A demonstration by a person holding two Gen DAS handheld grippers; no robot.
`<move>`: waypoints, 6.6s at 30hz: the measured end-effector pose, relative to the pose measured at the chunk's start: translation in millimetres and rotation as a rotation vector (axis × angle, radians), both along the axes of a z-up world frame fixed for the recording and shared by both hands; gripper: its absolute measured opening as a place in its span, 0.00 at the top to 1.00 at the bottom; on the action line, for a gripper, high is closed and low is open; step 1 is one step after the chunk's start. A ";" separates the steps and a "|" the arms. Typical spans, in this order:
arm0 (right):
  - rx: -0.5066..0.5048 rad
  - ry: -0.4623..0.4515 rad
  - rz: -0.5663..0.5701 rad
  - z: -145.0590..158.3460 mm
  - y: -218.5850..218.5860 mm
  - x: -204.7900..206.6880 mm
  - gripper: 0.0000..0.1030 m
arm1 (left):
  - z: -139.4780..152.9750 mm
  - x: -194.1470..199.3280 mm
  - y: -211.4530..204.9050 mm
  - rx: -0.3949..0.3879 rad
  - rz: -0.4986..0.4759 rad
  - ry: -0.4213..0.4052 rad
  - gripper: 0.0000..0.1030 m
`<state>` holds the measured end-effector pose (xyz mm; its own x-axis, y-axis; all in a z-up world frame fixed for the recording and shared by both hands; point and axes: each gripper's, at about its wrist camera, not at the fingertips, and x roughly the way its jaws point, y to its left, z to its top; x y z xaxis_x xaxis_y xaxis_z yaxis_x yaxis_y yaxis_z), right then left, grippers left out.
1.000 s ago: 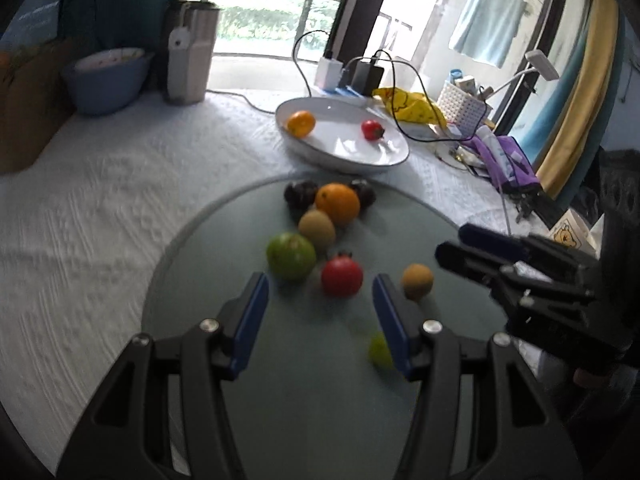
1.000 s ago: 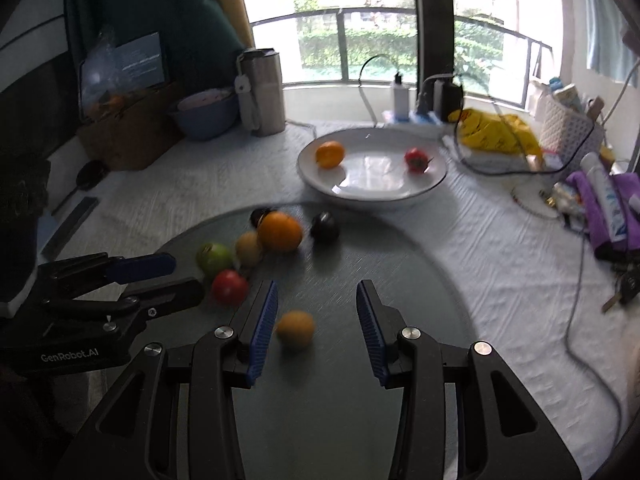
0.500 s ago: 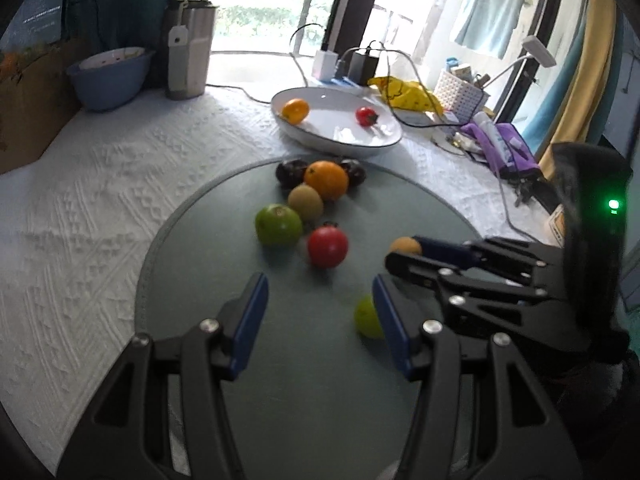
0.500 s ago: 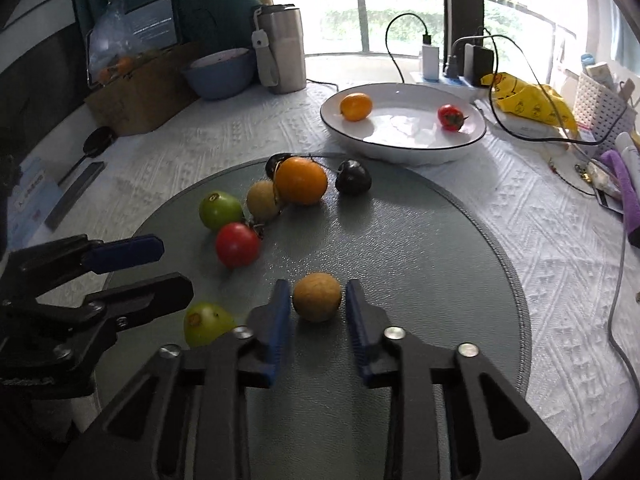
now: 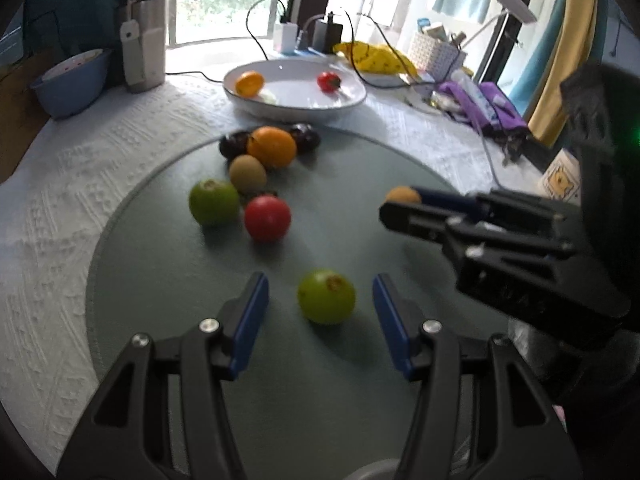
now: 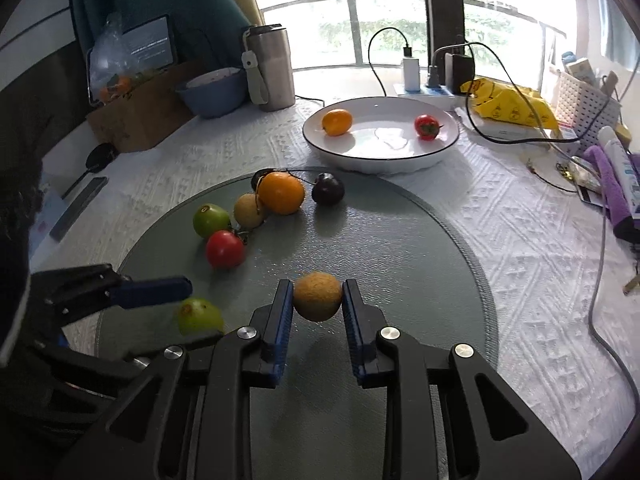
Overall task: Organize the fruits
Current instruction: 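Grasp the yellow-brown fruit with the right gripper while the left gripper grasps the green fruit, then carry the yellow-brown and green fruits over the white plate with both grippers, then open both grippers to drop the two fruits onto the plate, then move both grippers back over the mat toward the remaining fruits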
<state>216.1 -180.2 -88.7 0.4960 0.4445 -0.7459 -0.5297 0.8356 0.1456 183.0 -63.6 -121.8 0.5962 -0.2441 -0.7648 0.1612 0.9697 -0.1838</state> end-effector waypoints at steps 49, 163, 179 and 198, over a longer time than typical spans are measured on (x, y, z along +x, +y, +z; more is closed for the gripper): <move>0.023 -0.100 -0.029 54.4 1.8 46.8 0.74 | 53.7 55.1 12.3 0.054 -0.047 -0.139 0.72; 0.011 -0.136 -0.070 69.5 28.9 141.0 0.73 | 105.4 149.8 60.0 0.041 -0.017 -0.256 0.26; -0.001 -0.188 -0.055 89.9 29.0 82.2 0.71 | 112.5 82.3 68.4 0.041 0.021 -0.312 0.26; -0.022 -0.160 -0.002 75.7 43.4 31.4 0.64 | 82.7 29.3 82.6 0.051 0.059 -0.286 0.26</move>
